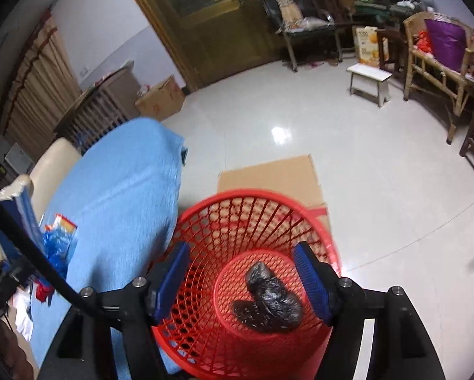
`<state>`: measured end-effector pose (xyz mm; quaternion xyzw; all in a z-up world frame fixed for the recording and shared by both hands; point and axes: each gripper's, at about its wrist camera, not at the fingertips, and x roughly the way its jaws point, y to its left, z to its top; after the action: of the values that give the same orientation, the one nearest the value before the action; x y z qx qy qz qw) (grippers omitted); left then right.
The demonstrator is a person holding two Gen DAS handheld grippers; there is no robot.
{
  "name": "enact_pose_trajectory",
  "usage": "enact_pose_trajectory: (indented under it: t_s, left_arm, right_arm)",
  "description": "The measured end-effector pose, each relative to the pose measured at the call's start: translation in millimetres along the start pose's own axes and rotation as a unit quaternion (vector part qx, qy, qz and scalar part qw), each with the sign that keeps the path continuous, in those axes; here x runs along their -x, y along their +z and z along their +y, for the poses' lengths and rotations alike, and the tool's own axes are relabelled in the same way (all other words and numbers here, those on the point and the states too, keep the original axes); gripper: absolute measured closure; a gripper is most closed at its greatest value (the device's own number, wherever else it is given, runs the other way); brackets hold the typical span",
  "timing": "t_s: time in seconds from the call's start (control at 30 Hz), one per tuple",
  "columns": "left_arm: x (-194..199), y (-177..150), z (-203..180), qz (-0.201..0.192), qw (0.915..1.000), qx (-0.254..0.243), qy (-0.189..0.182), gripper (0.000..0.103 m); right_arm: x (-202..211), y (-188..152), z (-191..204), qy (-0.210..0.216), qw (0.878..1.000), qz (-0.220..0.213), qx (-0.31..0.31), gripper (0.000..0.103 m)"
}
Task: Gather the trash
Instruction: 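Drop the black bag into the red basket with the right gripper while the left drops the carton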
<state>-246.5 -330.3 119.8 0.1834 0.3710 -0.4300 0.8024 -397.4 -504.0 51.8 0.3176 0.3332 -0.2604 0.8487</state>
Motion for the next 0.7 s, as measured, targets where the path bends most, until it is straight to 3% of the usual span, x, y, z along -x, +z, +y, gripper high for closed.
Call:
enact_pose_trajectory:
  t_s: [0.3,0.33,0.4,0.53,0.7]
  left_arm:
    - [-41,5,-56,0.049,0.9964,-0.053,-0.045,0.039]
    - [-47,5,-59,0.060,0.9957,-0.054,-0.047,0.037]
    - [-56,5,-62,0.072,0.9947,-0.056,-0.049,0.021]
    - [-63,4,-60,0.090,0.9935,-0.045,-0.053,0.021]
    - [-39,2,-29,0.060,0.9971,-0.023,-0.041,0.021]
  right_arm:
    - [26,8,-28,-0.008,0.999,-0.033,-0.036,0.031]
    - [28,9,-31,-0.008,0.999,-0.034,-0.040,0.031]
    - [31,9,-37,-0.010,0.998,-0.039,-0.046,0.031]
    - [39,10,-41,-0.009,0.998,-0.044,-0.053,0.031]
    - [39,9,-34,-0.005,0.998,-0.045,-0.047,0.031]
